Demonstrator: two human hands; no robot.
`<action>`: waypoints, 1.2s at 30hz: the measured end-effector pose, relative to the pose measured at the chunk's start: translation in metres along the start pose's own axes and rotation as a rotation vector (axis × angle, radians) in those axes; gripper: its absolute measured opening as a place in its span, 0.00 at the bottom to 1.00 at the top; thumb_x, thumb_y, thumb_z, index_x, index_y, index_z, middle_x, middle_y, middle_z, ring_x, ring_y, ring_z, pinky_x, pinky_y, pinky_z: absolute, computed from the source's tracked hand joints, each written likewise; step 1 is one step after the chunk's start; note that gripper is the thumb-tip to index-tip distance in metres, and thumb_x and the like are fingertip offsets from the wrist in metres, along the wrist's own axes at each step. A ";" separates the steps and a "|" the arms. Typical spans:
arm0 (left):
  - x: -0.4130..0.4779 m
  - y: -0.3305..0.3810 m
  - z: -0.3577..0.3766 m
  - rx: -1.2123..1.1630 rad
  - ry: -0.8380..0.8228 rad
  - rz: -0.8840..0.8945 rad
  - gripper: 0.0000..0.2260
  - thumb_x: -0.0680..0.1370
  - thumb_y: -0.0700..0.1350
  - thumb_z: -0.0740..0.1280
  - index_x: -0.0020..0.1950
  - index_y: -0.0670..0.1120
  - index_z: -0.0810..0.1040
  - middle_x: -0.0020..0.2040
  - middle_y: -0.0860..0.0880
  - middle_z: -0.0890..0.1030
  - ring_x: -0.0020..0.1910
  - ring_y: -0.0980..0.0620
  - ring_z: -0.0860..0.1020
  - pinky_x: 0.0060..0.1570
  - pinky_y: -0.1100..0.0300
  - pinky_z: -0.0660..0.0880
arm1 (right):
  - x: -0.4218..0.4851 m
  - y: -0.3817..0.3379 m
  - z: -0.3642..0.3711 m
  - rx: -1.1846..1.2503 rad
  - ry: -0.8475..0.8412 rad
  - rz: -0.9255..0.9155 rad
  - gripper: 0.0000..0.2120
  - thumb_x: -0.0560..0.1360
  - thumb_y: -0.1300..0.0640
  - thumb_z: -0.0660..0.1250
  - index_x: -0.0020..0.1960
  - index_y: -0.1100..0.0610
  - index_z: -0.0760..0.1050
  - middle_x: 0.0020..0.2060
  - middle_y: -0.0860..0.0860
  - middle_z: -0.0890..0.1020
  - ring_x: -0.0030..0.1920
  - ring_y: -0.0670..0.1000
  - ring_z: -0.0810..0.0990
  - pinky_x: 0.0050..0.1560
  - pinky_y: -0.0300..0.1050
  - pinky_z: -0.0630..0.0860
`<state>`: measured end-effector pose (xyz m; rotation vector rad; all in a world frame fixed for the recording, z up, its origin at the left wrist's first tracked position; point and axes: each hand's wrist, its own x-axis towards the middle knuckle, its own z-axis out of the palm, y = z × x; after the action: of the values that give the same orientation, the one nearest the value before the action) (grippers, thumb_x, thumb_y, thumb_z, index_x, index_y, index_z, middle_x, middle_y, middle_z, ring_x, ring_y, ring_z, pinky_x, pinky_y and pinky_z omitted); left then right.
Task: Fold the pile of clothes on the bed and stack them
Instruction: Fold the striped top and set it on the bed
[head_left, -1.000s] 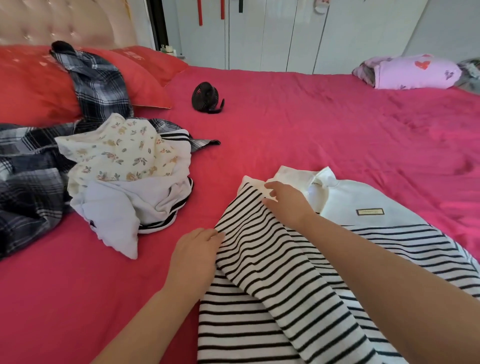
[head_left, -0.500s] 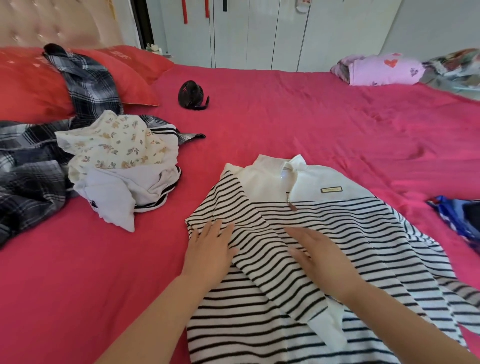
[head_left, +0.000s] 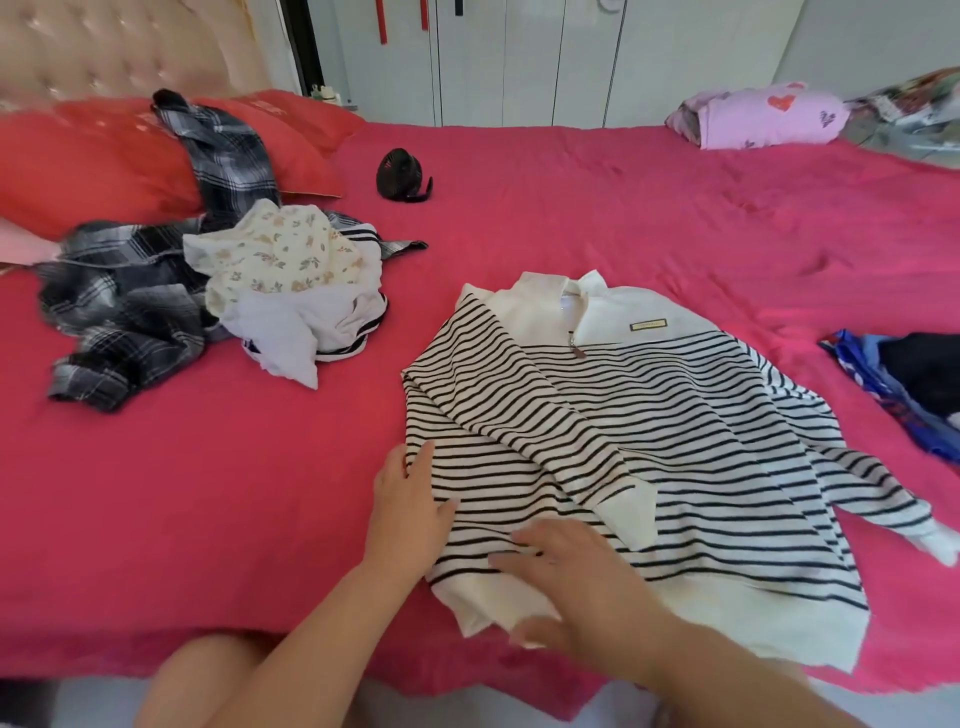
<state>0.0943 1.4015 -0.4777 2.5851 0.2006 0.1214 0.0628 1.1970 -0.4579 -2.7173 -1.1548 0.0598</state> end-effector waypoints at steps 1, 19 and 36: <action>-0.006 0.001 0.001 -0.068 0.027 -0.027 0.32 0.75 0.46 0.68 0.75 0.46 0.56 0.70 0.43 0.63 0.68 0.45 0.62 0.66 0.59 0.60 | -0.005 -0.010 0.008 -0.002 -0.062 -0.003 0.32 0.66 0.34 0.64 0.68 0.43 0.66 0.65 0.50 0.72 0.67 0.53 0.69 0.69 0.52 0.61; -0.039 -0.012 -0.017 0.374 -0.089 0.084 0.25 0.79 0.54 0.58 0.75 0.52 0.56 0.74 0.47 0.55 0.70 0.46 0.58 0.64 0.53 0.65 | -0.010 -0.043 0.026 0.140 -0.054 0.108 0.26 0.75 0.38 0.46 0.60 0.47 0.76 0.58 0.46 0.77 0.62 0.49 0.71 0.62 0.43 0.67; 0.019 0.077 0.009 0.393 -0.181 0.404 0.27 0.80 0.56 0.56 0.76 0.52 0.50 0.77 0.46 0.52 0.75 0.47 0.52 0.72 0.52 0.55 | -0.011 0.058 -0.012 0.103 0.177 0.412 0.19 0.79 0.48 0.57 0.69 0.46 0.67 0.66 0.44 0.72 0.67 0.46 0.68 0.67 0.41 0.64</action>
<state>0.1234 1.3353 -0.4443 2.9746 -0.4061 -0.0104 0.0978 1.1477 -0.4577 -2.7541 -0.5192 -0.0616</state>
